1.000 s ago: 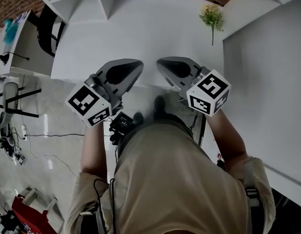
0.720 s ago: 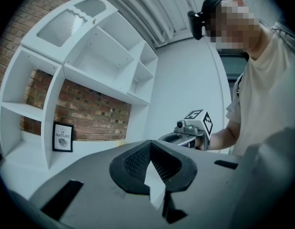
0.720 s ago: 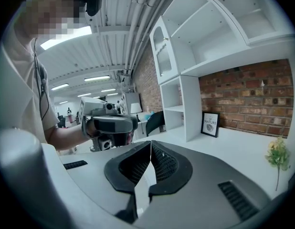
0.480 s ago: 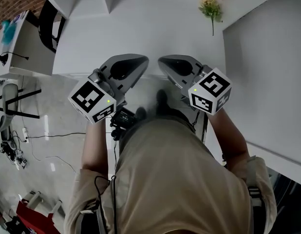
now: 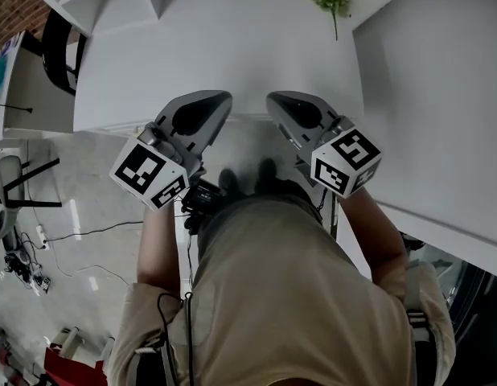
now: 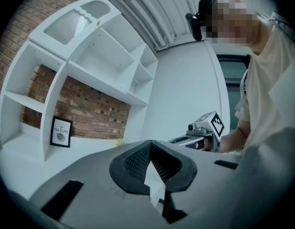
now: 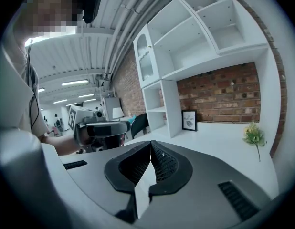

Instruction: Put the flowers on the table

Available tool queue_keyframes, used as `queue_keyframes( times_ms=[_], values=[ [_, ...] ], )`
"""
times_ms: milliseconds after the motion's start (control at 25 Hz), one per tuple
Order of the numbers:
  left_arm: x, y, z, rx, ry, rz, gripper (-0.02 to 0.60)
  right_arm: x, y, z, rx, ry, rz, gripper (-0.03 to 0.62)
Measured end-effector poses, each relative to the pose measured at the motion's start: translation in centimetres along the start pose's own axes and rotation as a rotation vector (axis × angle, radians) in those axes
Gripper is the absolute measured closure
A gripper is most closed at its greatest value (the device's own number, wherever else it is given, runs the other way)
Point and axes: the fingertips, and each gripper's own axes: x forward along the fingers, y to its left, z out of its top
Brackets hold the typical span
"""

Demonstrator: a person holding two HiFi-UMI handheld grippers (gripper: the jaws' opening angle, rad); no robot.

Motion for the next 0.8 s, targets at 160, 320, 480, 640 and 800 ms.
queue_keyframes(
  times_ms=[160, 320, 480, 640, 800],
  values=[
    [0.4, 0.9, 0.4, 0.011, -0.019, 0.051, 0.572, -0.9, -1.2, 0.0, 0.023, -0.035, -0.044, 0.571],
    [1.4, 1.1, 0.9, 0.022, -0.021, 0.073, 0.572, -2.1, -2.5, 0.4, 0.016, -0.057, -0.081, 0.572],
    [2.2, 0.6, 0.6, 0.022, -0.003, 0.07, 0.572, -3.0, -3.8, 0.5, 0.015, -0.068, -0.119, 0.572],
    [2.6, -0.1, 0.5, 0.02, 0.007, 0.071, 0.572, -3.7, -4.3, 0.7, 0.017, -0.075, -0.134, 0.572],
    [2.7, -0.6, 0.5, 0.028, 0.008, 0.077, 0.572, -4.2, -4.3, 0.6, 0.01, -0.079, -0.139, 0.572]
  ],
)
